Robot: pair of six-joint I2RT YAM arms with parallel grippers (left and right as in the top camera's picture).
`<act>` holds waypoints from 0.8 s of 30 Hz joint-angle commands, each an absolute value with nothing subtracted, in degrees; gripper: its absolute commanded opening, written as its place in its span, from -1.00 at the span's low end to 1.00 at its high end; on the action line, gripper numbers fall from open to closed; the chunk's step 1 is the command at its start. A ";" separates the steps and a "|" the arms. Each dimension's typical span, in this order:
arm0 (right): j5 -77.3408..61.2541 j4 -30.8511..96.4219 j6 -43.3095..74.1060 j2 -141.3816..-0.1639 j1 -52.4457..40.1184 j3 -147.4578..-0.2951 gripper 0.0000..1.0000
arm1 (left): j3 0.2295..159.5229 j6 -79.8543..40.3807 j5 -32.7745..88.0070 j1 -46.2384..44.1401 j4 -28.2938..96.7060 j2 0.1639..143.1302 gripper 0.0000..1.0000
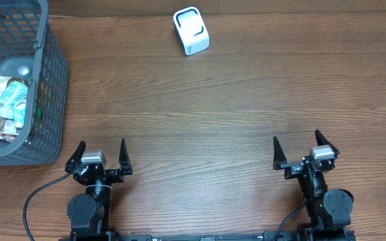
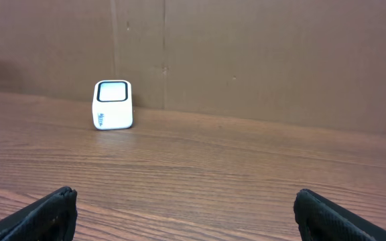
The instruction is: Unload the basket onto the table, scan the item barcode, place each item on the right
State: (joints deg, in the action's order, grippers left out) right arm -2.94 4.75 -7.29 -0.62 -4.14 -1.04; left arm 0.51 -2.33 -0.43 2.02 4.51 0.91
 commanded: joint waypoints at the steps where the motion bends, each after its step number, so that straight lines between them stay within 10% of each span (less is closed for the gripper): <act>1: -2.63 4.64 -7.38 -0.16 -3.99 -0.45 1.00 | 0.27 -1.26 -0.01 2.07 4.47 0.25 1.00; 24: -2.63 4.64 -7.38 -0.16 -3.99 -0.45 1.00 | 0.30 -0.60 -1.93 2.24 0.82 0.25 0.99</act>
State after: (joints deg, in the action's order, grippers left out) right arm -2.96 4.75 -7.33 -0.62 -4.16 -1.04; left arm 0.51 -2.31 -1.32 2.02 1.23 0.91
